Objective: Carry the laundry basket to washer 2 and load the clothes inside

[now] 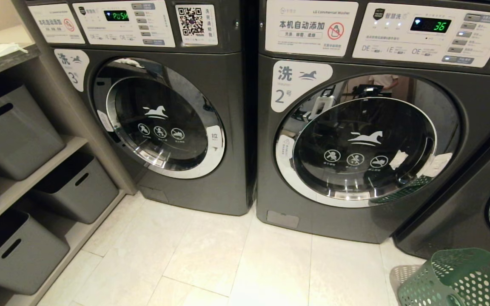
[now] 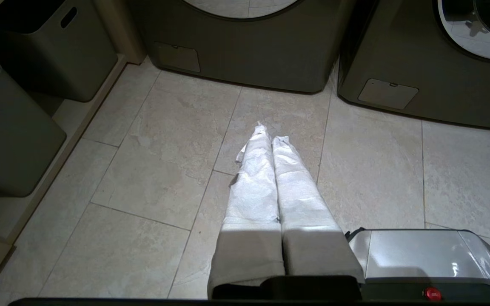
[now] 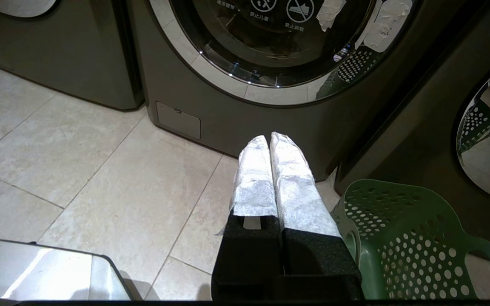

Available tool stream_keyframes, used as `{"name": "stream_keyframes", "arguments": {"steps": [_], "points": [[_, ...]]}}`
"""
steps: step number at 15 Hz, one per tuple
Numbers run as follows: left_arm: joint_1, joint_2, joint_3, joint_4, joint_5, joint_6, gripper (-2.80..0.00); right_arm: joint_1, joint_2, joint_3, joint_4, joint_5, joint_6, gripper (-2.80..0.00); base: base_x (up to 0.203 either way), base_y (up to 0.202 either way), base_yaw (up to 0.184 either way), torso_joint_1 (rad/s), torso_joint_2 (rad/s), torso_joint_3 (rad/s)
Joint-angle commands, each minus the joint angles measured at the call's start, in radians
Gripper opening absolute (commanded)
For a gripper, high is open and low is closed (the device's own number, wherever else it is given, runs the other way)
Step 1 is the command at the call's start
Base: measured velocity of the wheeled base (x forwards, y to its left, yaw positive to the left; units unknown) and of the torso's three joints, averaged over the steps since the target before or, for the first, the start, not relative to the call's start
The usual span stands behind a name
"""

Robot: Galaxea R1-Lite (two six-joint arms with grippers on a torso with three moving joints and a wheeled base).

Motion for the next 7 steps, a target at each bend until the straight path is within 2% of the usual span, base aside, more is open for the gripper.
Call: {"name": "stream_keyframes", "arguments": {"steps": [1, 7], "points": [[0.001, -0.002, 0.0, 0.001, 0.0, 0.0, -2.8, 0.0, 0.001, 0.0, 0.002, 0.0, -0.001, -2.8, 0.0, 0.0, 0.0, 0.0, 0.0, 0.0], [0.001, -0.002, 0.0, 0.001, 0.0, 0.0, -2.8, 0.0, 0.001, 0.0, 0.002, -0.005, 0.004, -2.8, 0.0, 0.0, 0.0, 0.0, 0.0, 0.0]]}}
